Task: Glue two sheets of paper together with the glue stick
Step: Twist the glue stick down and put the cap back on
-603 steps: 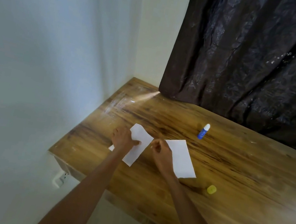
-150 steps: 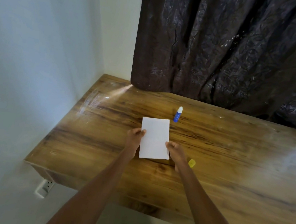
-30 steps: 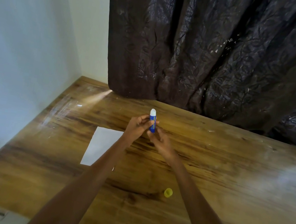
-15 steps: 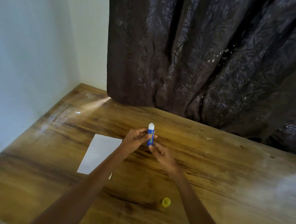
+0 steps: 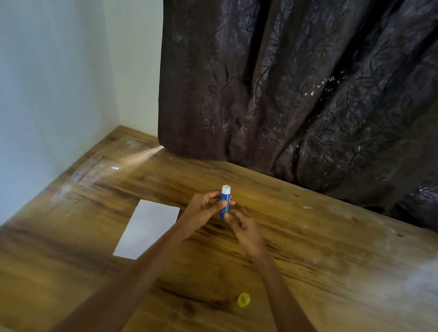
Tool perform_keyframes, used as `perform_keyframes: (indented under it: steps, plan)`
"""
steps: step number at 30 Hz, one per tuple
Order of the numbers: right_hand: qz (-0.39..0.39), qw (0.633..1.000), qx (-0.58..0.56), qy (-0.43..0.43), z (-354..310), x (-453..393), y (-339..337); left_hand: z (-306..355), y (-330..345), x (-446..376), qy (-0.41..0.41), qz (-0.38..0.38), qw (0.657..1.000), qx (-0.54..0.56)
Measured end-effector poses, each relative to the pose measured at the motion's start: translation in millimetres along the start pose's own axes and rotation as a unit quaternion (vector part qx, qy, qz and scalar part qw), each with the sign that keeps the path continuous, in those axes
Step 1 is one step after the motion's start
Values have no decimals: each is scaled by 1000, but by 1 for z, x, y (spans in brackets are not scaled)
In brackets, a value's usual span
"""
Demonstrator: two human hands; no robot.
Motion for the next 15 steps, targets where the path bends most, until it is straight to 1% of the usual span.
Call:
perform_keyframes:
  steps: [3, 4, 5, 6, 8, 9, 10, 11, 12, 13, 15]
  plan:
    - [117, 992, 40, 16, -6, -1, 3, 0, 3, 2, 1, 14, 1000, 14]
    - [146, 988, 48, 18, -7, 0, 6, 0, 3, 2, -2, 11, 1000, 11]
    - [151, 987, 44, 22, -8, 0, 8, 0, 3, 1, -3, 6, 1000, 5]
    - [134, 991, 21, 20, -8, 1, 10, 0, 1, 1, -4, 2, 1000, 0]
    - [26, 999, -46, 6, -9, 6, 13, 1, -3, 1, -3, -1, 1000, 3]
    - [-32, 997, -73, -1, -8, 8, 12, 1, -5, 1, -4, -2, 1000, 6]
    - [-71, 994, -86, 1, -7, 10, 10, 1, -7, 2, -5, -3, 1000, 5]
    - [-79, 994, -78, 0, -5, 9, 7, 0, -7, 1, -5, -5, 1000, 0]
    - [-63, 996, -58, 0, -5, 8, 4, 0, -6, 2, -4, -6, 1000, -6]
    - [-26, 999, -27, 2, -5, 6, 3, -2, -5, 3, -4, -3, 1000, -10]
    - [87, 994, 62, 24, -4, 2, 4, -4, -1, 4, -9, 7, 1000, -17]
Point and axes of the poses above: each hand's wrist, its own x-axis away from the middle knuckle, its own y-axis out of the palm, z = x × y, the point moved 2 cm from there along -x, towards the middle knuckle, and after that the axes turned 3 degrees about y, right-handed, at the moved point
